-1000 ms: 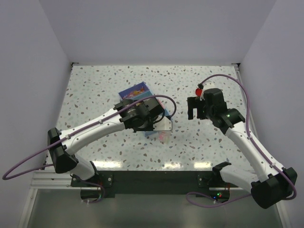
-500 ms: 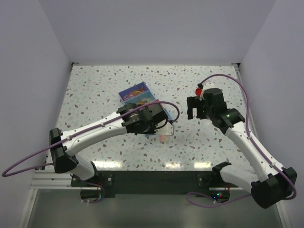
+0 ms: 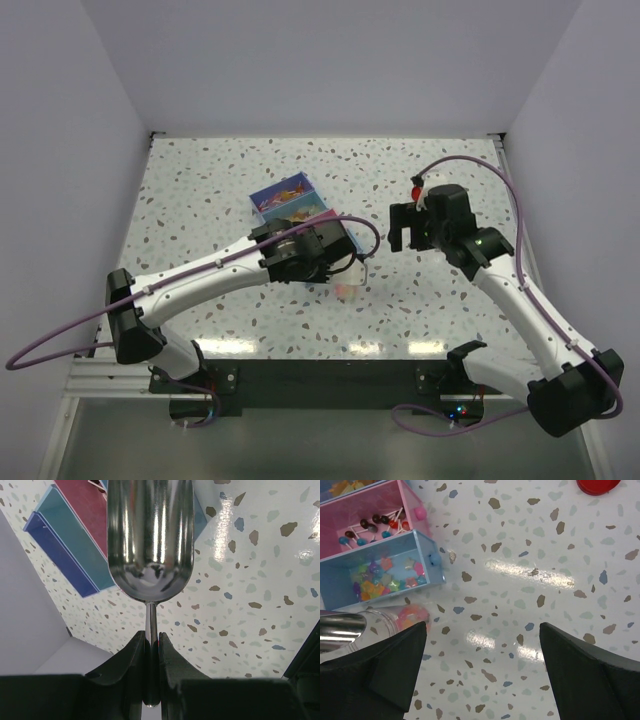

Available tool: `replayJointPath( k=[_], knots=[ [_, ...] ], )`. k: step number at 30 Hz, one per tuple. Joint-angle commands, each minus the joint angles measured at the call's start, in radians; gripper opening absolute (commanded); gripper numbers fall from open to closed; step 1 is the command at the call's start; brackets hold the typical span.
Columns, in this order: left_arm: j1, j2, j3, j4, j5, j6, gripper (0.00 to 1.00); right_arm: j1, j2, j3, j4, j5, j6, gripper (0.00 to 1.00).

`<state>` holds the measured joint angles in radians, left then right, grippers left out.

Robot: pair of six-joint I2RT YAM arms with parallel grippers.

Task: Pack the candies
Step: Place the fake candies in the packing bottle, then adjust the spatula.

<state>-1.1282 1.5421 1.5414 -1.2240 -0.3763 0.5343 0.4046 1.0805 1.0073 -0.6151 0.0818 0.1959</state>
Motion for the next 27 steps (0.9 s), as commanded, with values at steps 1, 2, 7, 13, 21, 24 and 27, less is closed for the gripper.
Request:
replayJointPath(
  k=[1,2,7,13,21,24,27],
  knots=[
    [0.01,-0.05,0.043,0.009,-0.026,-0.016,0.0,-0.003,0.019,0.024,0.04,-0.079,-0.016,0.97],
    [0.028,-0.054,0.043,0.012,-0.018,-0.022,0.0,-0.003,0.025,0.028,0.04,-0.105,-0.018,0.96],
    [0.154,-0.085,0.042,0.058,0.086,-0.057,0.0,-0.003,0.058,0.053,0.086,-0.298,-0.007,0.93],
    [0.257,-0.145,-0.015,0.141,0.267,-0.065,0.0,-0.003,0.12,0.08,0.201,-0.514,0.085,0.89],
    [0.349,-0.218,-0.116,0.265,0.425,-0.071,0.0,-0.003,0.26,0.119,0.333,-0.701,0.217,0.78],
    [0.392,-0.263,-0.182,0.352,0.497,-0.073,0.0,-0.003,0.295,0.123,0.36,-0.749,0.249,0.75],
    [0.418,-0.29,-0.22,0.403,0.554,-0.083,0.0,-0.004,0.312,0.108,0.388,-0.76,0.263,0.71]
  ],
)
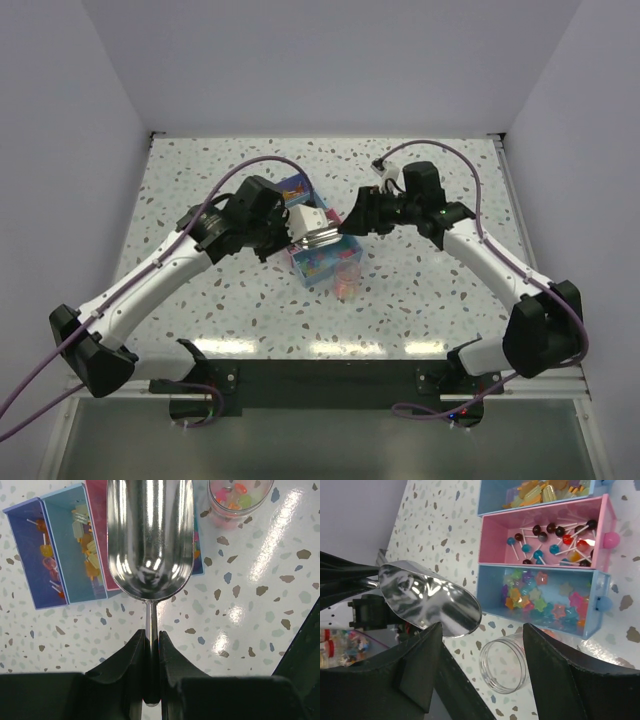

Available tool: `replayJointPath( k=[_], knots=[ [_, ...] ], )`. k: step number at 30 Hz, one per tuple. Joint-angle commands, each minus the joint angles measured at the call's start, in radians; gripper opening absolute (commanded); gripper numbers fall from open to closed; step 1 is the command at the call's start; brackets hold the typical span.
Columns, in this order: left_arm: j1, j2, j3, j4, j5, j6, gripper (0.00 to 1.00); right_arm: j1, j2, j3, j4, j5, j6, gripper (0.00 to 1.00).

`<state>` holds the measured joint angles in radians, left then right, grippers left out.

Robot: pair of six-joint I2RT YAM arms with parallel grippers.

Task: Pack the candies
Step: Adjust the spatula.

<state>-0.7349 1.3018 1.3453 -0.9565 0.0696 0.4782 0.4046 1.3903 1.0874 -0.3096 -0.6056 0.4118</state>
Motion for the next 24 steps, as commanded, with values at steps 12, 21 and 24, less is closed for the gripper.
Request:
replayJointPath(
  k=[12,21,24],
  knots=[
    [0.086,-0.117,-0.116,0.268,0.254,-0.052,0.0,-0.003,0.062,-0.034,0.196,-0.146,0.114,0.28],
    [0.144,-0.18,-0.23,0.389,0.344,-0.059,0.0,-0.03,0.059,-0.084,0.288,-0.215,0.186,0.0],
    [0.173,-0.216,-0.284,0.452,0.371,-0.07,0.0,-0.042,0.059,-0.103,0.306,-0.238,0.216,0.0]
  ],
)
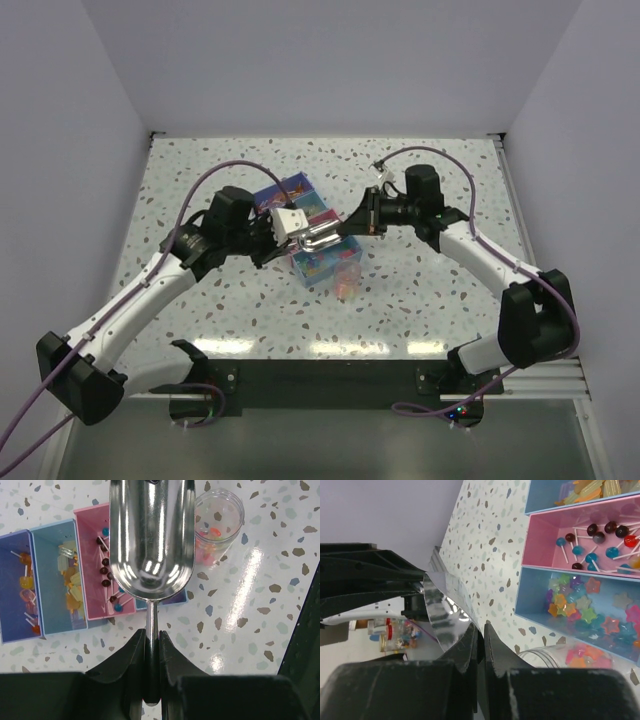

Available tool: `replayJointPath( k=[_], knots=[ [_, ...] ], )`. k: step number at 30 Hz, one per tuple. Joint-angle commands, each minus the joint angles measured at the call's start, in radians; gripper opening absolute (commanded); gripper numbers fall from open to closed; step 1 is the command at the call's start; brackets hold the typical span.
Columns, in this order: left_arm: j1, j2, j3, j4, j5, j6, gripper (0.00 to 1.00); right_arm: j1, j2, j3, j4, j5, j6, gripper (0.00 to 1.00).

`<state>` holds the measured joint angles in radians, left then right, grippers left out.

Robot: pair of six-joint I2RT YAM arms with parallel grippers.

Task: Pack the candies
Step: Adjust the spatula.

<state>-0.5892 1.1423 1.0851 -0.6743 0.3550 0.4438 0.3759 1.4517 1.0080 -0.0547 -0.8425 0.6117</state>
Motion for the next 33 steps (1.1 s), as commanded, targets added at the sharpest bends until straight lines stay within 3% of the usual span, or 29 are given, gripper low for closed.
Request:
replayJointPath(
  k=[1,2,11,15,21,33],
  knots=[
    [0.035,-0.071,-0.036,0.198,0.097,-0.039,0.0,-0.015,-0.002,-0.028,0.076,-0.004,0.019,0.0],
    [0.041,-0.081,-0.06,0.214,0.107,-0.042,0.0,-0.018,-0.004,-0.031,0.082,-0.009,0.023,0.0],
    [0.124,-0.131,-0.174,0.329,0.229,-0.063,0.43,-0.054,0.007,-0.074,0.188,-0.058,0.122,0.0],
    [0.15,-0.138,-0.2,0.354,0.292,-0.06,0.55,-0.063,0.009,-0.077,0.19,-0.07,0.125,0.0],
    [0.173,-0.131,-0.251,0.395,0.345,-0.042,0.59,-0.071,0.013,-0.078,0.223,-0.098,0.154,0.0],
    [0.216,-0.087,-0.29,0.521,0.423,-0.074,0.53,-0.072,0.015,-0.08,0.248,-0.132,0.174,0.0]
  ],
)
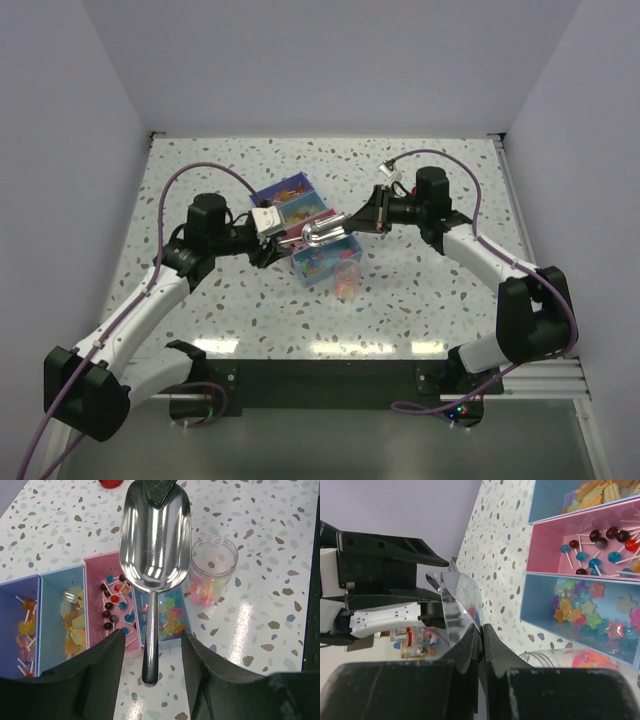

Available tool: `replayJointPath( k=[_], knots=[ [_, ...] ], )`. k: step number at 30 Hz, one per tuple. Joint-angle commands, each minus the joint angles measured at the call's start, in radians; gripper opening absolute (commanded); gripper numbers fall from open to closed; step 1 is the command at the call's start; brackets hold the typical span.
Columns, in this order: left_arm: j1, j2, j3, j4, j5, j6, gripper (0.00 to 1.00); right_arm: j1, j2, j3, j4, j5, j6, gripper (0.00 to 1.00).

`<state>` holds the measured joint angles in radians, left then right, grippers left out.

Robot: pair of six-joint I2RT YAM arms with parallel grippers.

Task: Pack the candies
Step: Adjust the spatula.

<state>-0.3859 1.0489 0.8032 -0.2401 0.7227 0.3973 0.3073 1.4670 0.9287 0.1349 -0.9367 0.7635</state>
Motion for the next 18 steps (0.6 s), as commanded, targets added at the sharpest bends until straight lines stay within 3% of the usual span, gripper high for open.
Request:
replayJointPath(
  k=[1,10,18],
  knots=[
    [0.013,0.007,-0.016,0.11,0.057,-0.034,0.52,-0.004,0.0,-0.002,0.066,-0.037,0.025,0.0],
    [0.016,0.019,-0.055,0.212,0.053,-0.11,0.42,-0.002,0.006,-0.022,0.117,-0.037,0.06,0.0],
    [0.016,0.016,-0.085,0.306,0.053,-0.178,0.25,-0.004,0.012,-0.036,0.141,-0.034,0.074,0.0]
  ],
)
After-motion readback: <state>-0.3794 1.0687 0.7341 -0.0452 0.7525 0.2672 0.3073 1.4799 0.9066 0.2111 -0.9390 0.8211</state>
